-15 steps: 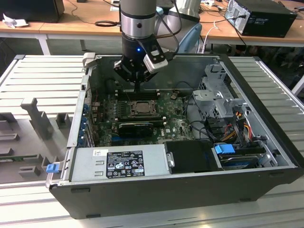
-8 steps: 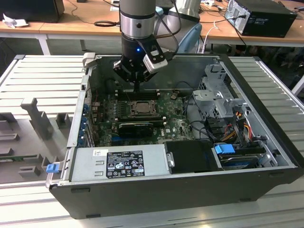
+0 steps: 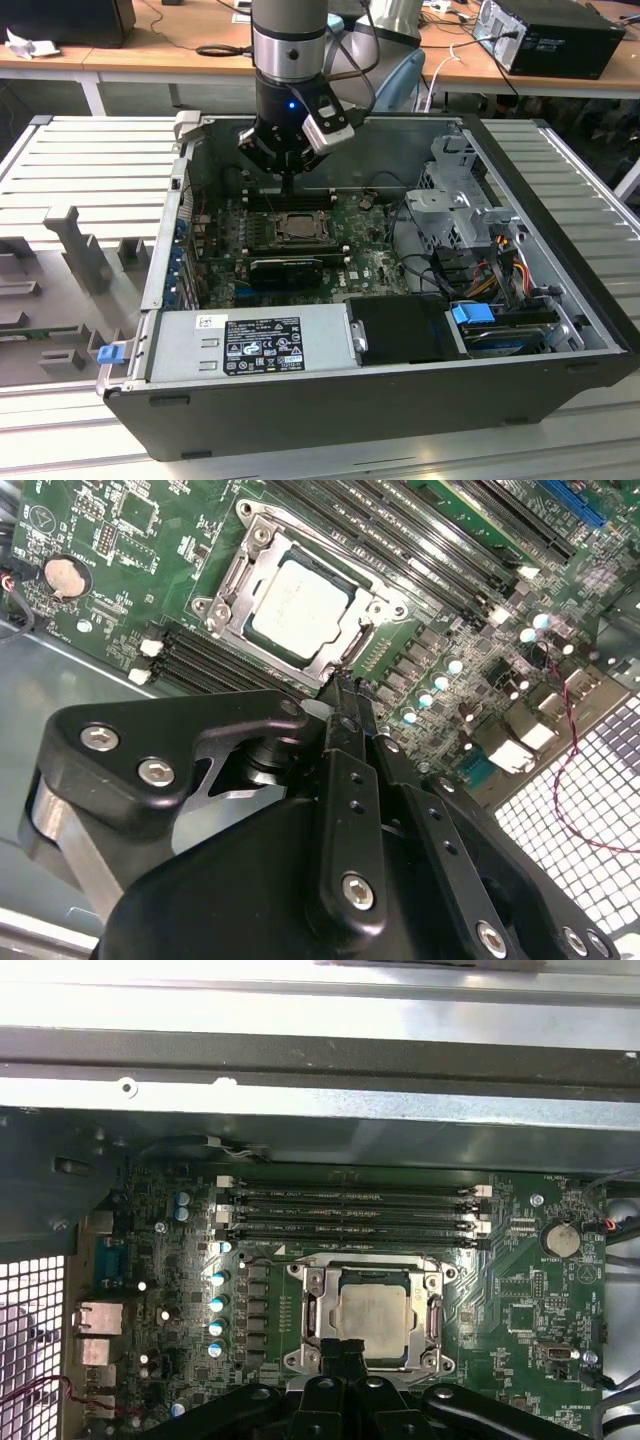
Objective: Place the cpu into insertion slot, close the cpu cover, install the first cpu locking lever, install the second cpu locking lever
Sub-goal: 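Install the first cpu locking lever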
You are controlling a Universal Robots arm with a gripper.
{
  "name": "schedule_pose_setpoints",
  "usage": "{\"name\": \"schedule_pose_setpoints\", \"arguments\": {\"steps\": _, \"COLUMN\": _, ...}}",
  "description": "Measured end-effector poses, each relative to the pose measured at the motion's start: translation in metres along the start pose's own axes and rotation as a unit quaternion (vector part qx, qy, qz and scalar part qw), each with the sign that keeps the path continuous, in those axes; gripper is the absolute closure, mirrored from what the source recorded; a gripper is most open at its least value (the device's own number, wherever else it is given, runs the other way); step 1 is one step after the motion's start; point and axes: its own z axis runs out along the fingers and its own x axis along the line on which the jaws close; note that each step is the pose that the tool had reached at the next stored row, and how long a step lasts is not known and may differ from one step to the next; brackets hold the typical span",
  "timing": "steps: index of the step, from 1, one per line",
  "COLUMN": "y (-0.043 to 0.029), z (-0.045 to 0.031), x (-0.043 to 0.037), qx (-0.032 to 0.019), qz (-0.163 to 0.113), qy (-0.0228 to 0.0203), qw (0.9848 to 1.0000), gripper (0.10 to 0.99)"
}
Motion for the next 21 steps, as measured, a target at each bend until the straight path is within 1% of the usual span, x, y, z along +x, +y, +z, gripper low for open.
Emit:
{"name": "schedule_pose_setpoints", "arguments": {"steps": 10, "y": 0.0, "z": 0.0008, "x": 0.0004, "qx": 0.0, "qz": -0.014, "qy": 0.0005, "qw": 0.9999, "gripper": 0.98}}
{"name": "schedule_pose_setpoints", "arguments": {"steps": 13, "y": 0.0, "z": 0.0009, "x": 0.0008, "qx": -0.0002, "qz": -0.022, "qy": 0.0008, "qw": 0.9998, "gripper": 0.98}}
{"name": "schedule_pose_setpoints", "arguments": {"steps": 14, "y": 0.0, "z": 0.0014, "x": 0.0009, "qx": -0.0004, "qz": -0.033, "qy": 0.0011, "qw": 0.9995, "gripper": 0.98}}
{"name": "schedule_pose_setpoints", "arguments": {"steps": 15, "y": 0.0, "z": 0.0021, "x": 0.0018, "qx": -0.0005, "qz": -0.04, "qy": 0.0014, "qw": 0.9992, "gripper": 0.98}}
{"name": "schedule_pose_setpoints", "arguments": {"steps": 20, "y": 0.0003, "z": 0.007, "x": 0.0155, "qx": -0.0005, "qz": -0.04, "qy": -0.0018, "qw": 0.9992, "gripper": 0.98}}
{"name": "schedule_pose_setpoints", "arguments": {"steps": 21, "y": 0.0003, "z": 0.0077, "x": 0.0166, "qx": -0.0006, "qz": -0.039, "qy": -0.002, "qw": 0.9992, "gripper": 0.98}}
